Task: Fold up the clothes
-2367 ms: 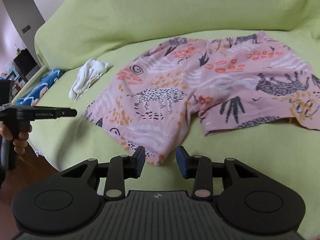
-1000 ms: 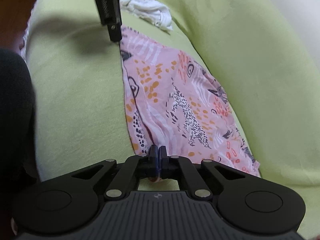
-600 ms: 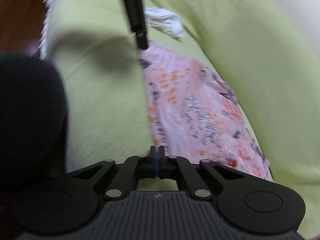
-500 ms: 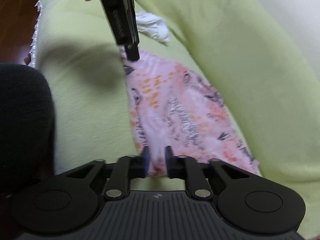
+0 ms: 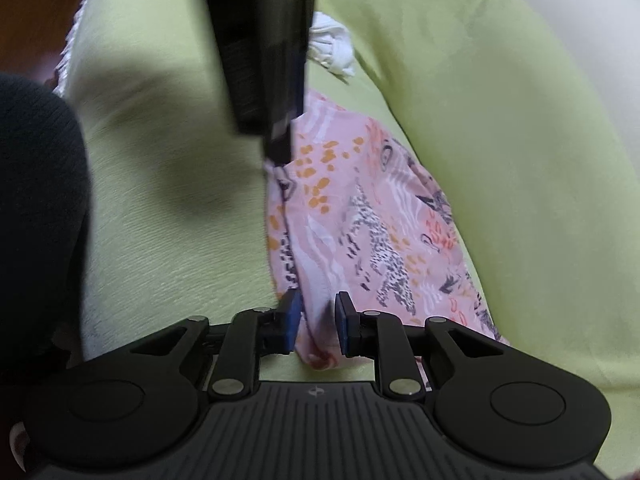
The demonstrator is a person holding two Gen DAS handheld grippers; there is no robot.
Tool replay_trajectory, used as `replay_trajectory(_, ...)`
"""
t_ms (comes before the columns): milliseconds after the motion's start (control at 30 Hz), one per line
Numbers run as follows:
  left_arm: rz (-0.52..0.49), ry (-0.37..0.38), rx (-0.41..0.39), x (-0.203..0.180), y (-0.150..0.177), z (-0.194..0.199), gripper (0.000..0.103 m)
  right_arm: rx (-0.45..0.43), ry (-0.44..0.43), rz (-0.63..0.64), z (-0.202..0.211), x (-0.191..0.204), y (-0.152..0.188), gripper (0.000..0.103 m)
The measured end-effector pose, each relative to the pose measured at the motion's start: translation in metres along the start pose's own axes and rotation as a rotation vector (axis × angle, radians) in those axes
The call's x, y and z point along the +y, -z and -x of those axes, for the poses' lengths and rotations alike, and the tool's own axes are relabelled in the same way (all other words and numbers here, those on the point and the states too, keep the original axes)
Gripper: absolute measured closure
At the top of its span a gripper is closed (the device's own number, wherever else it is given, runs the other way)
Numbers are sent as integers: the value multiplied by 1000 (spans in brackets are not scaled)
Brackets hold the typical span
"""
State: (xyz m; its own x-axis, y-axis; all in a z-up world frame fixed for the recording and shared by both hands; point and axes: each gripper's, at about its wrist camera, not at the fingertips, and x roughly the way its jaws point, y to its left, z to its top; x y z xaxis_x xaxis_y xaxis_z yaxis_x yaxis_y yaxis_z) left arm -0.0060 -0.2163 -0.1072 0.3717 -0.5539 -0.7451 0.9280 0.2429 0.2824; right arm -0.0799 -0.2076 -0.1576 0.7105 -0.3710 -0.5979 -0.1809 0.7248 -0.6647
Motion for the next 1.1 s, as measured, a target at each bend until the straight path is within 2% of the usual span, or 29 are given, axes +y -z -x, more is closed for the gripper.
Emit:
replay_trajectory(100,-144,18,-34,-19,-1,1,70,-8,2,-4,0,-2,1,86)
replay_trajectory(167,-241,27,-50,-33,-2,-1,65,-12,0,-26,-1,-6,1,93)
replay_trajectory(200,-279,21,-50,-38,-1,-4,65,-14,-2,-42,-1,-9,2,101)
replay_trajectory(233,-316,13,-48,-43,-1,-6,65,-17,-3,-63,0,-12,2,103)
replay_trajectory(333,-395,-22,-43,-51,0,-16,65,-45,-5,-134,5,-23,5,103)
replay_trajectory(400,-405,-28,-62,-52,-3,-17,66,-66,-11,-157,10,-28,5,103)
replay_trajectory(433,-406,-33,-68,-52,-4,-17,70,-71,-16,-161,12,-30,5,103)
replay_trajectory(500,-420,-44,-63,-51,-6,-21,87,-84,-29,-170,15,-31,6,103)
replay_trajectory(533,-437,-51,-50,-51,-6,-24,103,-86,-32,-172,15,-31,6,103)
replay_trajectory(567,-455,-58,-45,-52,-5,-25,102,-83,-35,-168,15,-30,7,103)
replay_trajectory(600,-470,-59,-51,-53,-4,-24,102,-73,-35,-154,14,-29,7,101)
replay_trajectory(700,-474,-47,-68,-52,-3,-17,102,-53,-5,-85,13,-19,10,73)
replay_trajectory(800,-468,-53,-80,-49,-3,-13,102,-49,16,-27,12,-10,10,71)
replay_trajectory(967,-462,-56,-92,-45,-5,-11,102,-24,45,13,2,-3,9,84)
replay_trajectory(1000,-463,-54,-94,-44,-5,-11,102,-23,44,11,3,-4,9,91)
replay_trajectory(1033,-465,-51,-94,-44,-5,-10,102,-22,39,3,4,-6,9,103)
replay_trajectory(1100,-478,-46,-95,-45,-4,-9,103,-21,23,-23,8,-11,11,103)
